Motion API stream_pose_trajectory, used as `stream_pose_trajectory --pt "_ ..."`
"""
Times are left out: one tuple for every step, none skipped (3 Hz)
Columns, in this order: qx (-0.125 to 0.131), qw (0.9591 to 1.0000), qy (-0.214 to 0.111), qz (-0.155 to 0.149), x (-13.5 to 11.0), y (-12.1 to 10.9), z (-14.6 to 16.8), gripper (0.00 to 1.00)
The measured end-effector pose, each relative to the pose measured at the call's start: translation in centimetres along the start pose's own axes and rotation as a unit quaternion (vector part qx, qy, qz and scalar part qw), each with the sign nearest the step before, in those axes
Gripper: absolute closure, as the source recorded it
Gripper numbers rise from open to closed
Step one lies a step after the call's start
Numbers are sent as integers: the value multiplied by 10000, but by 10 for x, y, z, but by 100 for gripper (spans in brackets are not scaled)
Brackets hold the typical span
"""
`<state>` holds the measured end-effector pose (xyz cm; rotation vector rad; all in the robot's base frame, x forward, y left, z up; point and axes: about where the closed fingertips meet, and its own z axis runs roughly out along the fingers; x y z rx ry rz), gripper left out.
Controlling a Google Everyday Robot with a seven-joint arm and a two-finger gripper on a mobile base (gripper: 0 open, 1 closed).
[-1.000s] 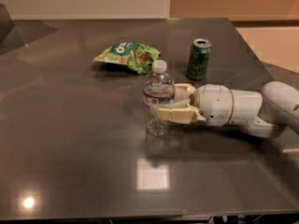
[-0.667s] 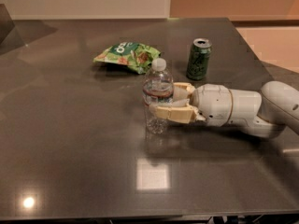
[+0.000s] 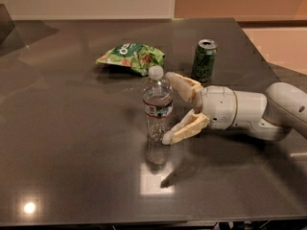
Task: Place water bottle upright
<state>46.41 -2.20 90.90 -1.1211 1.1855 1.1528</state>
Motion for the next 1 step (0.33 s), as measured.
stream_pose_trajectory --pt "-1 10000 0 0 0 0 0 0"
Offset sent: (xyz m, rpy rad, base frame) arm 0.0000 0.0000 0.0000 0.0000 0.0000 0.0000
